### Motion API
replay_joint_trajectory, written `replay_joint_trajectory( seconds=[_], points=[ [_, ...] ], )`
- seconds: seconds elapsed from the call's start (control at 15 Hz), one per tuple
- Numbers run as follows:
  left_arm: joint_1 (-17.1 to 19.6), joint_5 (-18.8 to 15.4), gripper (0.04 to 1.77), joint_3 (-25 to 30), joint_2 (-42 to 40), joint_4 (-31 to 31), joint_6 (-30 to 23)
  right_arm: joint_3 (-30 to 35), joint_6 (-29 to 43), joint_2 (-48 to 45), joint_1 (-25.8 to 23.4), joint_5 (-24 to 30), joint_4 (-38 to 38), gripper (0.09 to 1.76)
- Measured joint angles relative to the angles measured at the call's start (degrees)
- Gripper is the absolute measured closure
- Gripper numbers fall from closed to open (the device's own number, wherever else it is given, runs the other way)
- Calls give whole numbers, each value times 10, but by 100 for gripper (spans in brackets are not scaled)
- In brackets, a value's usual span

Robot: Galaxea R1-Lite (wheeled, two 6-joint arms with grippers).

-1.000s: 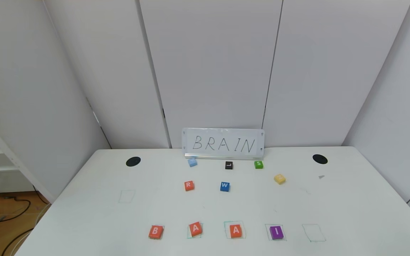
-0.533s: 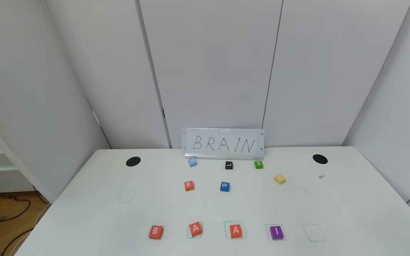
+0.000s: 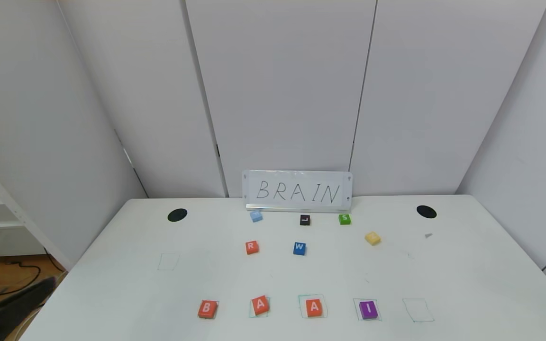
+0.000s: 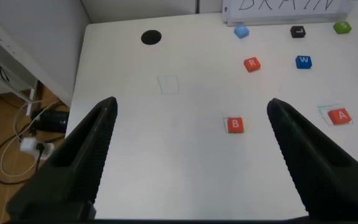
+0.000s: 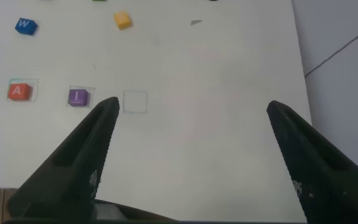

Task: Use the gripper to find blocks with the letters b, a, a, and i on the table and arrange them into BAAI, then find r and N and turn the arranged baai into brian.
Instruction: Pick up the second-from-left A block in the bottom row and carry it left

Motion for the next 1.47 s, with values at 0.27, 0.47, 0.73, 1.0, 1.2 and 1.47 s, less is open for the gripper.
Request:
replay_joint_trajectory(
  seconds=[0.27, 0.47, 0.73, 1.0, 1.2, 1.47],
  points=[
    [0, 1, 9, -39, 97, 5, -3, -53, -2, 121, 5, 16, 0, 14],
    [1, 0, 9, -66, 159, 7, -6, -104, -10, 204, 8, 22, 16, 14],
    [1, -1, 9, -103, 237, 44, -10, -149, -27, 279, 10, 22, 32, 14],
    [-3, 0, 9, -133, 294, 61, -18, -180, -42, 323, 17, 21, 31, 14],
    [-12, 3, 9, -156, 315, 99, -19, -191, -51, 337, 23, 21, 31, 14],
    [-50, 5, 9, -223, 332, 209, -108, -193, -52, 338, 38, 21, 31, 14]
  ],
)
